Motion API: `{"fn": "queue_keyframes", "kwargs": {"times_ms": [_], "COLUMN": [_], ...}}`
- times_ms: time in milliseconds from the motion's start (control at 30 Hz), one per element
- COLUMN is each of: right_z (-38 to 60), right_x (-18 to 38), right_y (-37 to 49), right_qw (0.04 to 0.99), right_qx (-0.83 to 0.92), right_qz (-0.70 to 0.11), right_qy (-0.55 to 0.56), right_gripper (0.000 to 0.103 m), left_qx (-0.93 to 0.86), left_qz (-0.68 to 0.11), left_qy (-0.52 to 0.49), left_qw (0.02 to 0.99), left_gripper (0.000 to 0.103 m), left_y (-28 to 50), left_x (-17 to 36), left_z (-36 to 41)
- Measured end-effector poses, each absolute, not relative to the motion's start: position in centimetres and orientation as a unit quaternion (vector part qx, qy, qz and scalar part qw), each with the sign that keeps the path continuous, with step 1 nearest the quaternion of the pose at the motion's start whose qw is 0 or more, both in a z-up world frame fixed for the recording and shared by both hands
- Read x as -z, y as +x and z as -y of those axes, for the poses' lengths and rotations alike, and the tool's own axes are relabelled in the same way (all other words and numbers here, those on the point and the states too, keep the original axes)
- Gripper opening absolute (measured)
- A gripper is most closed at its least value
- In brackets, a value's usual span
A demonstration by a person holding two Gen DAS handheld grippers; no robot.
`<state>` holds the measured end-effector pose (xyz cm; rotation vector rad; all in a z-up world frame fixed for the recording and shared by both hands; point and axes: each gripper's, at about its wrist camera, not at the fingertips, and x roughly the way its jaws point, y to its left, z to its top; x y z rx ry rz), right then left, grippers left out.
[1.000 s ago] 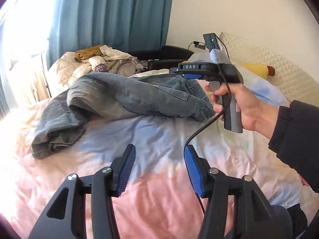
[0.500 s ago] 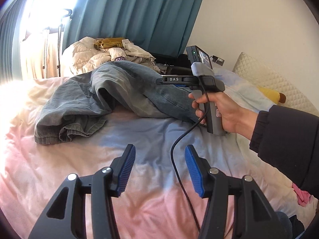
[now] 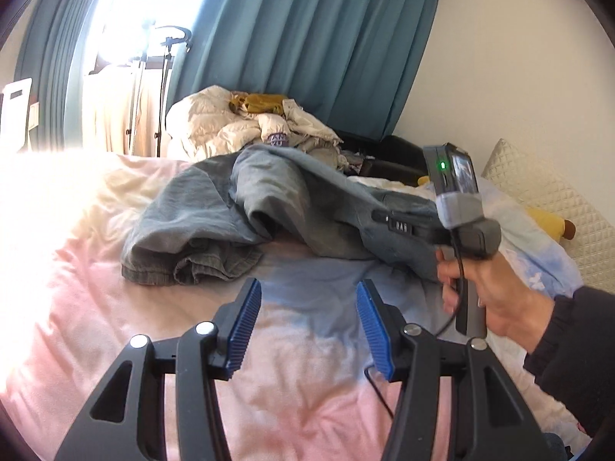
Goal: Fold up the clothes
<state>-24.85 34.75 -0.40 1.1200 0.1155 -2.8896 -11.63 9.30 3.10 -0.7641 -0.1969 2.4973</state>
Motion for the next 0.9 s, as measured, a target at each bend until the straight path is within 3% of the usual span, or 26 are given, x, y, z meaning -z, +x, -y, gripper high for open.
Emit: {"fn": "queue_keyframes", "kwargs": {"times_ms": [300,567,667,733,800,900], "right_z": [-35.3,-34.8,-37.2,-39.7,-42.3,-46.2], "right_x": [0.8,5.7,4.6,3.6,2.9,1.7], "right_y": [-13.9,-11.4,-10.3,-9.1,-7.8,-5.9], "right_qw": [0.003,-0.010,0.001,-0.020,-0.054,-0.103], "right_qx": [0.921,0.867,0.880,0.890,0.896,0.893], "right_qz": [-0.005,-0.026,0.080,0.151,0.213,0.304], "right_qy": [0.389,0.497,0.469,0.430,0.386,0.316], "right_gripper": [0.001,0.003,0.013,0.026,0.048,0.055], "left_qx": [-0.929,-0.929,-0.930,-0.927,-0.927,-0.926], "left_qz": [0.088,0.090,0.092,0.097,0.100,0.107], "left_qy": [-0.237,-0.248,-0.254,-0.258,-0.257,-0.256], "left_qw": [0.270,0.259,0.250,0.253,0.254,0.254], "left_gripper": [0.053,0.053,0.053,0.053,0.053,0.053], "left_y": [-8.3,-7.4,-7.1,-6.9,-6.6,-6.3], "left_x": [-5.9,-5.3,-4.6,-4.4,-4.2,-4.1], "left_z": [-6.9,-6.7,-6.8,-6.8,-6.7,-6.3]}}
